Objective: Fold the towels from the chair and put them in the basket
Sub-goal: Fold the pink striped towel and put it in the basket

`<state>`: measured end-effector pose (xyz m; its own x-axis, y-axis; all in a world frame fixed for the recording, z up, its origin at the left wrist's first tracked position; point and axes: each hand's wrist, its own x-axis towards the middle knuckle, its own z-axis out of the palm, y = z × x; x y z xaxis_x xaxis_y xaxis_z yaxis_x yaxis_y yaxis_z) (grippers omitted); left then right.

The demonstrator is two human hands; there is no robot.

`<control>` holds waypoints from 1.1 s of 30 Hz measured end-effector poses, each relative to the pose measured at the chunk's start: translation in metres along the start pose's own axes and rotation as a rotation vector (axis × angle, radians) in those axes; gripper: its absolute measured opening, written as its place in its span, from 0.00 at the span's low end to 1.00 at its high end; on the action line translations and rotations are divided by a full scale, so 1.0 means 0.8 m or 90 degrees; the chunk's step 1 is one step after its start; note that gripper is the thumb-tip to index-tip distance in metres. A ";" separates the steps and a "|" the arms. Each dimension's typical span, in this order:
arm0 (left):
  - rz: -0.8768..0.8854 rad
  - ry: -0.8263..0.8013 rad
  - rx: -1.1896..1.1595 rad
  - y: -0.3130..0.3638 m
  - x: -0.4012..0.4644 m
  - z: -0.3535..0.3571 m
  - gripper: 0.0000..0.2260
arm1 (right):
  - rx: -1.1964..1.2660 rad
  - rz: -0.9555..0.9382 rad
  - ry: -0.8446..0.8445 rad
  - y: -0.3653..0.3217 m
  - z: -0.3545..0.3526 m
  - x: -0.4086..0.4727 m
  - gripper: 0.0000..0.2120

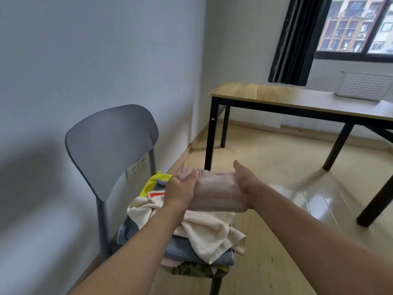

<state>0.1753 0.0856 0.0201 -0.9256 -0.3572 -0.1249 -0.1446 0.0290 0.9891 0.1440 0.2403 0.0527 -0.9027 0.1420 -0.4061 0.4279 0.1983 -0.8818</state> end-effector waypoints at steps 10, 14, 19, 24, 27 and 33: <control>0.031 -0.050 0.094 0.017 -0.002 0.000 0.23 | -0.134 -0.206 0.131 0.017 -0.017 -0.038 0.21; 0.120 -0.006 0.122 0.018 0.000 0.014 0.17 | -0.169 -0.264 0.166 0.017 -0.025 -0.033 0.18; 0.176 0.022 0.130 0.006 0.025 0.045 0.13 | -0.189 -0.251 0.176 0.023 -0.035 0.013 0.13; 0.155 0.007 0.152 -0.016 0.104 0.087 0.11 | -0.193 -0.197 0.176 0.025 -0.031 0.105 0.13; 0.129 -0.006 0.164 -0.025 0.163 0.117 0.12 | -0.201 -0.153 0.182 0.017 -0.029 0.171 0.14; 0.084 -0.060 0.187 0.079 0.223 0.155 0.15 | -0.152 -0.104 0.192 -0.082 -0.061 0.209 0.15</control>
<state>-0.0425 0.1390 0.0508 -0.9694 -0.2447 -0.0172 -0.1030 0.3423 0.9339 -0.0329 0.2984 0.0545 -0.9213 0.3610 -0.1447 0.3099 0.4566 -0.8339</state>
